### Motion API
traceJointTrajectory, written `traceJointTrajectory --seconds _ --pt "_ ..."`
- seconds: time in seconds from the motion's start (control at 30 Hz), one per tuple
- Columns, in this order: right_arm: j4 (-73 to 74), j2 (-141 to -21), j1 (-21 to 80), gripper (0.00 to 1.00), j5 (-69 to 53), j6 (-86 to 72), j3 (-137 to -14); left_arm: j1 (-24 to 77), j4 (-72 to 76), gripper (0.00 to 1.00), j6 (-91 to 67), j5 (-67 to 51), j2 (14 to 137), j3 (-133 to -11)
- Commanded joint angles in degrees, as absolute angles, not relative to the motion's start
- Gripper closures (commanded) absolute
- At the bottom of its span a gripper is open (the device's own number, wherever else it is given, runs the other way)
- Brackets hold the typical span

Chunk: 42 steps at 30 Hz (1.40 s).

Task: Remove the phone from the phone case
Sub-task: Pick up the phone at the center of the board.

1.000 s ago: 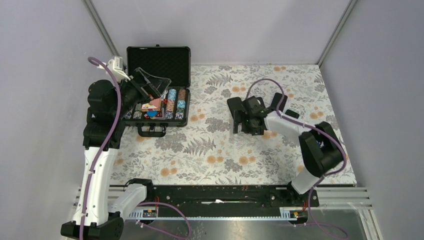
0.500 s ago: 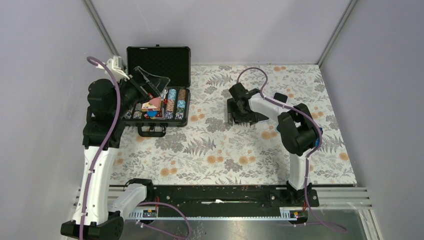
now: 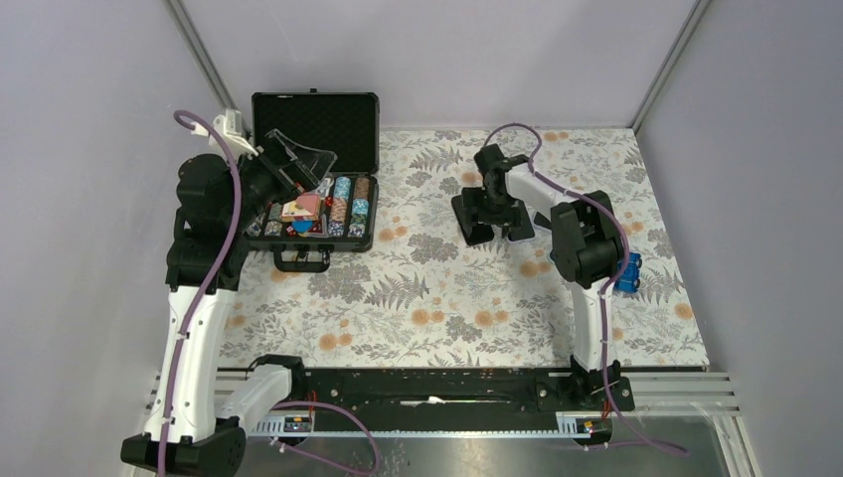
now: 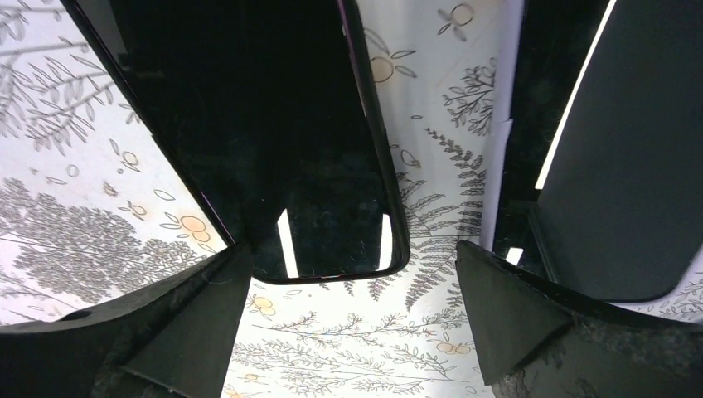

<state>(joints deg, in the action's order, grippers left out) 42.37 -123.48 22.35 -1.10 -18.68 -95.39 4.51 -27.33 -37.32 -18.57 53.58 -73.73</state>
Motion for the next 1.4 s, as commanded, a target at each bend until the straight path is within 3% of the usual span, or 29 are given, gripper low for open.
traceJointTrajectory --seconds 0.0,0.97,1.03,1.2,1.37 --pt "46.10 -124.36 23.31 0.00 -3.06 -14.42 -97.19 4.48 -24.96 0.01 -36.68 -17.67 54.52 -76.07" --pt "53.37 -133.24 26.72 0.01 4.12 -7.92 -108.71 4.48 -25.61 0.01 -36.39 -16.47 55.06 -75.64" --pt "53.53 -133.24 26.72 0.05 4.93 -7.94 -108.76 4.48 -25.58 0.01 -36.43 -16.44 54.88 -75.55" --pt "53.50 -132.53 26.72 0.28 2.25 -7.23 -108.61 4.48 -25.55 0.01 -35.90 -17.20 54.48 -75.10" --pt "52.94 -130.68 26.72 0.45 -4.98 -8.36 -108.35 4.61 -24.47 0.01 -32.75 -26.08 54.99 -75.01"
